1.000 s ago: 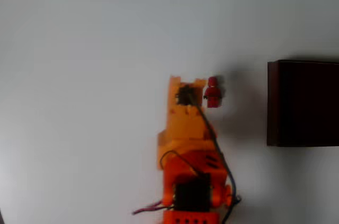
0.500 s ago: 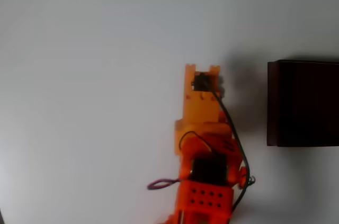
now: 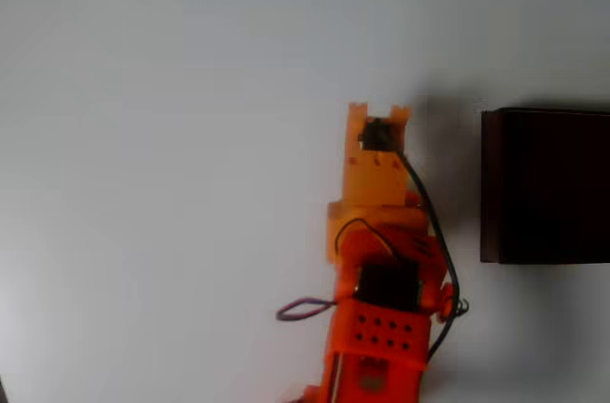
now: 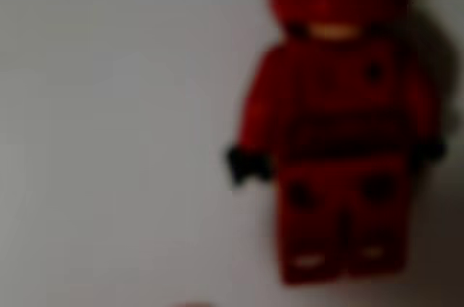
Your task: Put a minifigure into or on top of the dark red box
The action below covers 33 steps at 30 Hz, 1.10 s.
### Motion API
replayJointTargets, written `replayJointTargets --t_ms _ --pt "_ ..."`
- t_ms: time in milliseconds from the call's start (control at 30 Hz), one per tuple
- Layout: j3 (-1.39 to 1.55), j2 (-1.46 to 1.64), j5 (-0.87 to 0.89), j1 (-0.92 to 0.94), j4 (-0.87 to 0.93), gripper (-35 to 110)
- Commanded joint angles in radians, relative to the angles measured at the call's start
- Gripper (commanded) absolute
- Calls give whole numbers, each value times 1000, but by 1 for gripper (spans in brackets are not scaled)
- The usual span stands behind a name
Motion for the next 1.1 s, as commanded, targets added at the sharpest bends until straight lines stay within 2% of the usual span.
replayJointTargets --t_ms 0,1067 --pt "-35 0 18 5 -14 20" --pt "26 -35 -15 3 -118 18"
